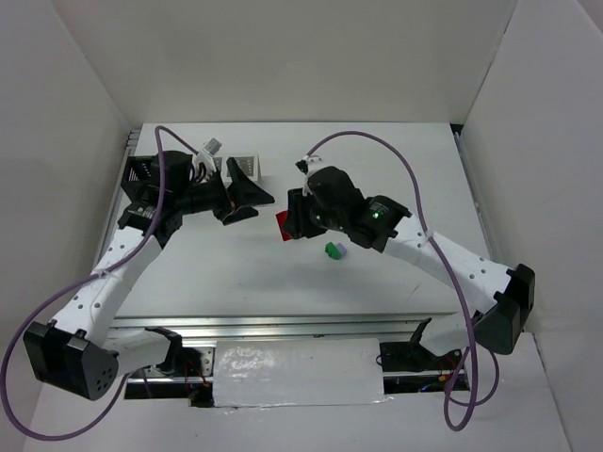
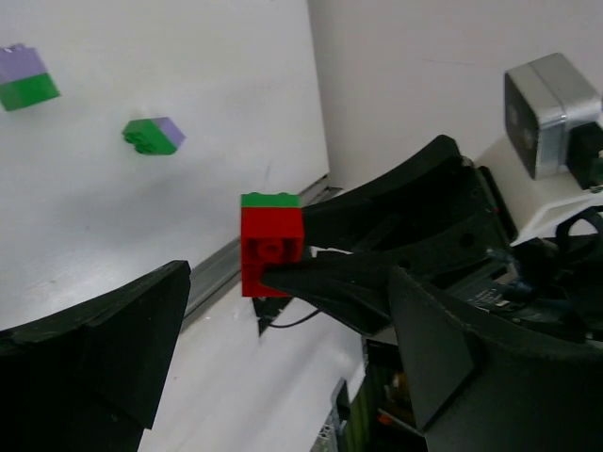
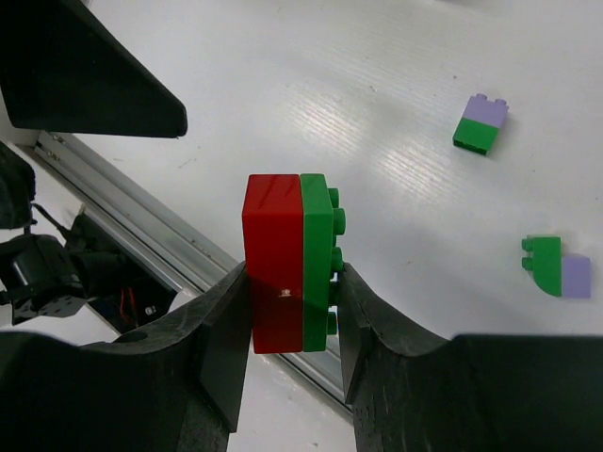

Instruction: Sort the legos into containers by color

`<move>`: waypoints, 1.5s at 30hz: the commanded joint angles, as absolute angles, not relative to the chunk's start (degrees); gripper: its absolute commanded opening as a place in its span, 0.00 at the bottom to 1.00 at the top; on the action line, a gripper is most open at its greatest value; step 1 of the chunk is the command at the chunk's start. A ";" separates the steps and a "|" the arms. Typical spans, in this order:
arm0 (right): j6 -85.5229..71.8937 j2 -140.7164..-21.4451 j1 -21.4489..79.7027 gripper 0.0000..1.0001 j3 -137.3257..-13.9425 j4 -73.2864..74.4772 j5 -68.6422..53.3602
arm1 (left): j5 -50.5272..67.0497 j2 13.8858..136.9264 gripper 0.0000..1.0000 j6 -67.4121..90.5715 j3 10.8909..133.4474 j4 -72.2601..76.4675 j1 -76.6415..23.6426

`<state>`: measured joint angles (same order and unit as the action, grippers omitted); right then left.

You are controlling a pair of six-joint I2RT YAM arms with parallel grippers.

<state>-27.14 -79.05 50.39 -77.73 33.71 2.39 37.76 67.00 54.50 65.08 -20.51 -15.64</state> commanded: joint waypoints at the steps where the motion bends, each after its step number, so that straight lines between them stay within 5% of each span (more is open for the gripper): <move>1: -26.02 -79.45 51.33 0.00 -81.90 34.45 3.34 | 42.54 66.53 0.98 60.63 62.94 -12.14 -16.26; 16: -26.54 -80.77 52.38 0.00 -85.34 33.49 2.11 | 39.90 69.43 0.86 59.41 61.79 -11.95 -19.42; 23: -26.81 -81.04 52.47 0.01 -85.61 32.61 1.15 | 39.29 70.49 0.60 58.80 61.53 -11.69 -19.51; 26: -27.51 -81.47 52.47 0.02 -85.34 32.43 1.23 | 40.25 70.58 0.37 59.32 61.08 -9.85 -19.60; 28: -27.95 -82.00 52.47 0.03 -85.43 32.35 1.06 | 40.78 70.84 0.07 59.24 61.52 -9.23 -19.77; 29: -28.12 -82.09 52.56 0.05 -85.34 32.26 0.88 | 41.04 70.84 0.00 59.33 61.61 -8.71 -19.78; 31: -28.74 -82.00 52.38 0.23 -84.99 31.65 0.27 | 41.48 70.75 0.00 59.50 61.87 -7.04 -19.78; 34: -29.79 -80.87 51.25 0.95 -83.77 30.41 -4.89 | 40.17 70.05 0.00 57.49 62.75 -6.59 -19.78; 40: -28.04 -71.29 38.96 1.00 -73.67 20.94 -31.42 | 43.49 69.44 0.00 46.85 64.17 -2.93 -19.25; 45: -31.20 -65.66 30.15 1.00 -66.62 9.51 -54.65 | 60.52 66.36 0.00 53.60 54.61 24.38 -19.51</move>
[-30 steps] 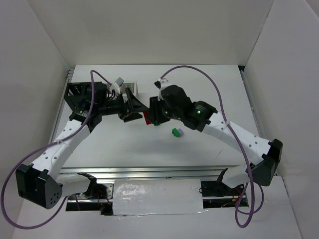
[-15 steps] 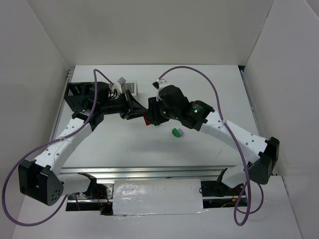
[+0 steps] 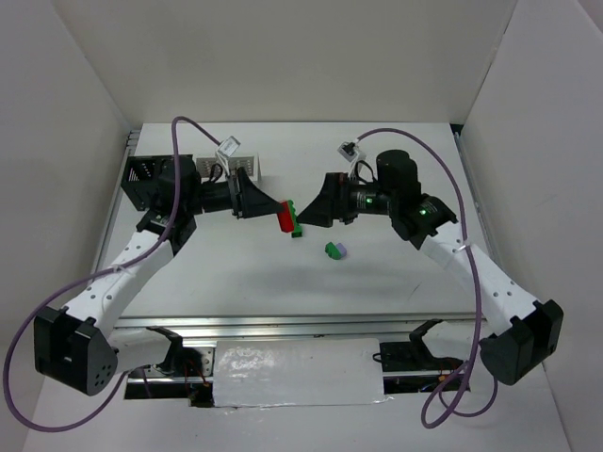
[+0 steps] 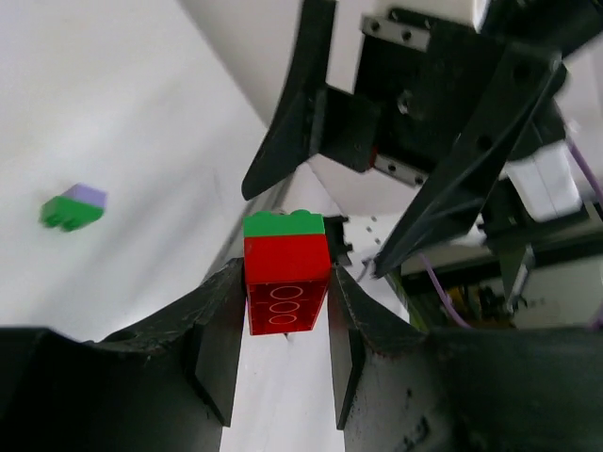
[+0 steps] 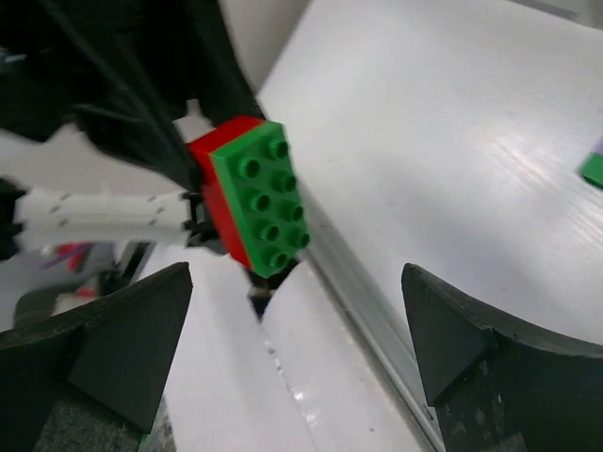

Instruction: Sort the legos into containers by color

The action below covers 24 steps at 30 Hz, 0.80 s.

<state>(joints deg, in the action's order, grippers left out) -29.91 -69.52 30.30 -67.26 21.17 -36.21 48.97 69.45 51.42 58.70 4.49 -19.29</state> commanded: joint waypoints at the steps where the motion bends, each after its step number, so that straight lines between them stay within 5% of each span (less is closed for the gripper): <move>1: -32.33 -65.65 30.15 0.99 -66.19 8.54 -56.15 | 61.34 65.92 0.00 55.27 53.54 31.31 -19.60; 8: -40.78 -64.16 30.50 0.91 -60.38 -7.28 -57.56 | 66.09 67.76 0.00 72.05 49.83 56.66 -20.74; 23: -40.69 -67.14 34.89 0.68 -63.28 -9.31 -55.37 | 63.99 66.36 0.00 67.59 50.18 50.02 -21.18; 24: -40.43 -67.32 35.07 0.56 -63.54 -9.23 -55.28 | 63.81 66.18 0.00 67.15 50.27 48.79 -21.09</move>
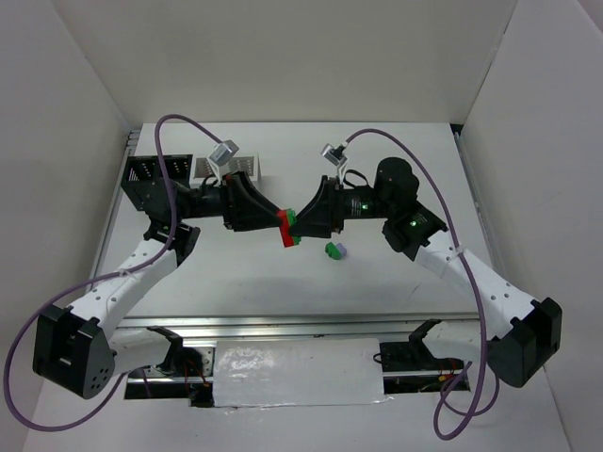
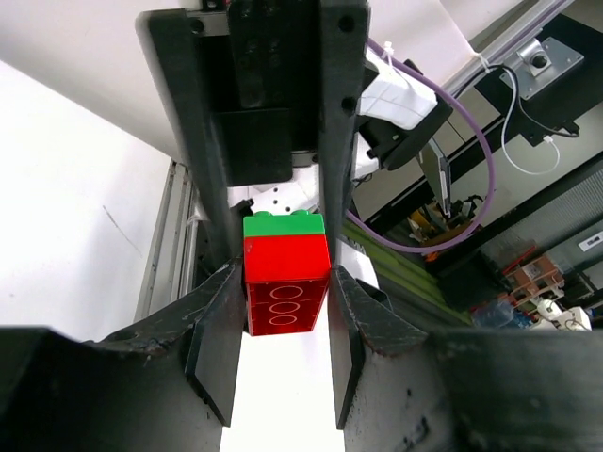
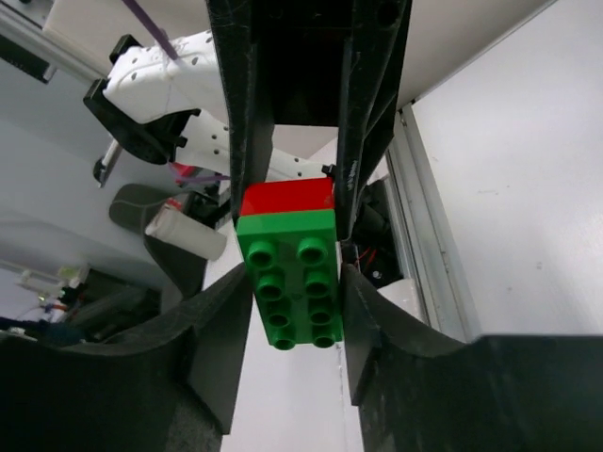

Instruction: Sort the legos into containers by color

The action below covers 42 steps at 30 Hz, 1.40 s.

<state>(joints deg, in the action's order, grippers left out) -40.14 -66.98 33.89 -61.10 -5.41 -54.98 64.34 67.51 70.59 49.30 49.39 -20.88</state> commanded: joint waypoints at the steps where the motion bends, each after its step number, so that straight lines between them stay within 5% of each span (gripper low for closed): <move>1: -40.34 -67.50 35.16 0.46 -63.54 -8.97 -55.20 | 63.81 66.27 0.00 66.71 50.36 48.43 -21.09; 4: -39.73 -67.59 35.51 0.09 -63.20 -8.88 -54.41 | 63.72 66.36 0.00 65.31 51.15 46.23 -21.09; 6: -37.46 -66.71 35.16 0.00 -62.84 -6.78 -52.13 | 63.81 66.01 0.00 64.17 51.33 45.62 -21.09; 20: -36.12 -61.35 23.64 0.00 -55.55 -5.98 -54.14 | 61.87 59.41 0.00 49.05 50.71 32.00 -11.87; 29: -42.28 -62.67 23.38 0.00 -52.29 -15.30 -56.61 | 59.52 62.14 0.00 55.05 47.54 44.05 -11.43; 32: -35.35 -62.49 23.29 0.00 -56.06 -1.03 -50.29 | 44.79 60.21 0.00 37.13 56.21 7.52 -10.29; 35: -29.37 -62.32 23.38 0.00 -60.89 9.80 -41.95 | 21.86 60.81 0.00 30.07 63.70 -11.51 -8.36; 38: -28.48 -61.53 23.38 0.00 -62.22 14.49 -36.48 | 0.40 69.22 0.00 30.49 72.84 -27.09 -3.63; 42: -27.60 -61.17 23.64 0.00 -63.28 18.89 -33.14 | -4.40 79.94 0.00 30.24 81.55 -33.30 1.83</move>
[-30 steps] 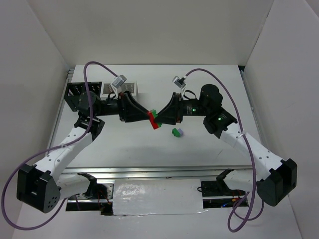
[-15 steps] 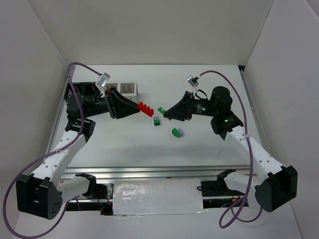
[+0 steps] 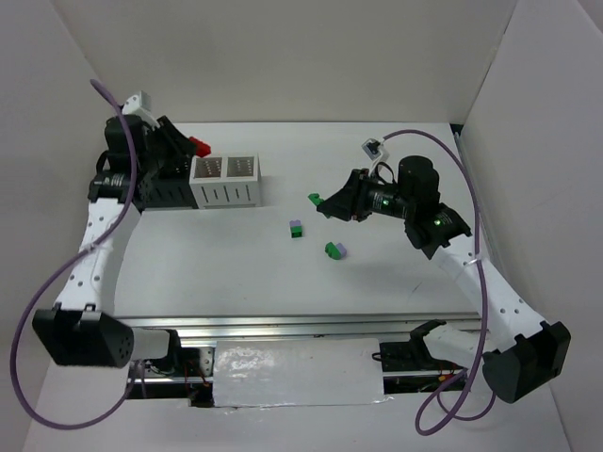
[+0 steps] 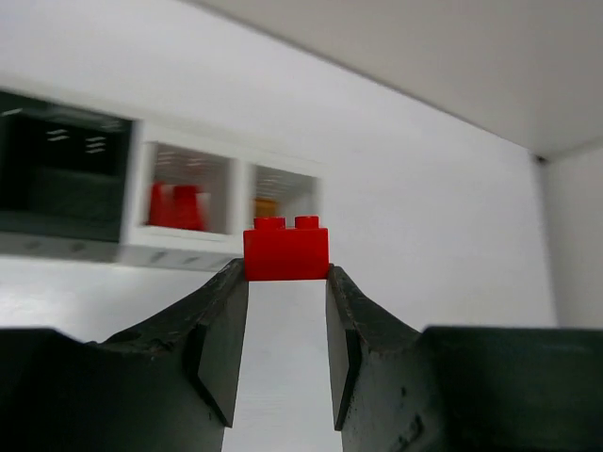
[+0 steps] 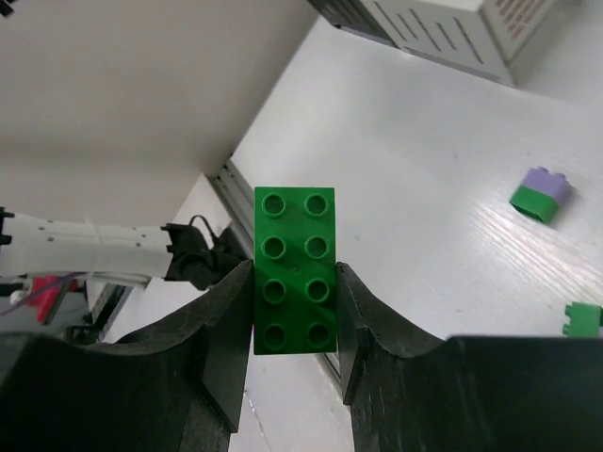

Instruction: Sort the legos into containers by color

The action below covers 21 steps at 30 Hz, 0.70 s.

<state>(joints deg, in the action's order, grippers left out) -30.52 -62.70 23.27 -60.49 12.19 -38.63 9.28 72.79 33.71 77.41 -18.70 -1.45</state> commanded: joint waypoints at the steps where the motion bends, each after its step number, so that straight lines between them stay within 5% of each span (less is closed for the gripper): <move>1: -27.34 -60.91 23.73 0.00 -63.37 19.42 -32.70 | -4.74 81.55 0.00 30.06 83.91 -33.14 1.85; 17: -25.05 -62.49 24.17 0.00 -63.46 22.68 -34.54 | -2.55 97.82 0.00 30.32 93.78 -28.22 1.93; 21: -24.87 -64.07 24.17 0.00 -64.33 22.94 -35.15 | -0.44 98.70 0.09 30.76 92.46 -25.93 1.85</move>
<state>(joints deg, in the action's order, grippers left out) -25.82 -63.09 23.73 -61.08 23.29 -33.95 -2.63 97.60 31.35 92.75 -29.21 2.09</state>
